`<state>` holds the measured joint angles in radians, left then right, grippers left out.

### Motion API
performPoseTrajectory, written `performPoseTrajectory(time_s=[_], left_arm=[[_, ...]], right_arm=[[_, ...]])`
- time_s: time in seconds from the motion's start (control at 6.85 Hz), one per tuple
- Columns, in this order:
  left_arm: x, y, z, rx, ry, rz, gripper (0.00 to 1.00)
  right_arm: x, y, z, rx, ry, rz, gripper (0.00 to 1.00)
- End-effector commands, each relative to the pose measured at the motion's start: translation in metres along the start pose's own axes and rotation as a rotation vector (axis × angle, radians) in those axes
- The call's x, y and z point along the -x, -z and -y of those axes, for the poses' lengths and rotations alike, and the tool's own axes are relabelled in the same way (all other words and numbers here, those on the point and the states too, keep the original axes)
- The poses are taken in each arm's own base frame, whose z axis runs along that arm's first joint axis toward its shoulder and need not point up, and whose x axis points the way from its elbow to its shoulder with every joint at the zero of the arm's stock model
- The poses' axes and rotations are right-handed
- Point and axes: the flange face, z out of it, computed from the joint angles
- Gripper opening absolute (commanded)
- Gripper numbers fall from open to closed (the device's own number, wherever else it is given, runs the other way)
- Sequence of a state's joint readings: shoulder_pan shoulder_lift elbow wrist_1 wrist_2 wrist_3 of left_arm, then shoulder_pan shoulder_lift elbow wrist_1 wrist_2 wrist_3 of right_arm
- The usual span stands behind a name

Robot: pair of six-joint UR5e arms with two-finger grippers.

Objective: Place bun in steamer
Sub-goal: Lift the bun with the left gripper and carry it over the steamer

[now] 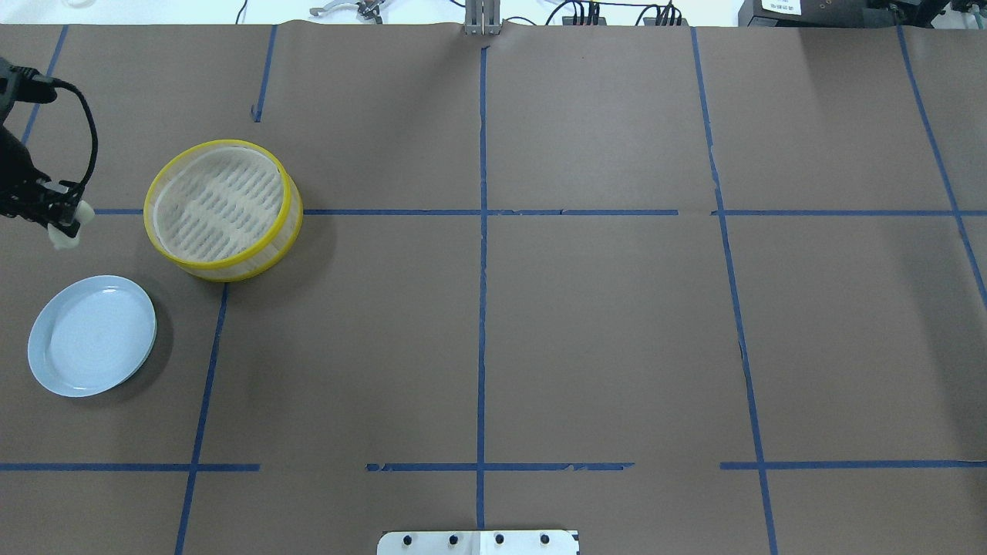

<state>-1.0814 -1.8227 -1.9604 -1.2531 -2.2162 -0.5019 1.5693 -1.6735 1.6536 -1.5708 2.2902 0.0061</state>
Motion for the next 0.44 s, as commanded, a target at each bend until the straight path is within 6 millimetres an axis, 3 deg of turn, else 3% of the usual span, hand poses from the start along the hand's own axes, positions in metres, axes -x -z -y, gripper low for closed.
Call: performPoseTrajectory(time_s=[0.0,0.29], left_arm=[[-0.052,0.011,0.064,0.013,0.005,-0.003,0.21],[-0.079,-0.017,0.094,0.032,-0.009,-0.005,0.21]], right_arm=[[0.000,0.000,0.000,0.000,0.000,0.000,1.00],[0.000,0.000,0.000,0.000,0.000,0.000,1.00]])
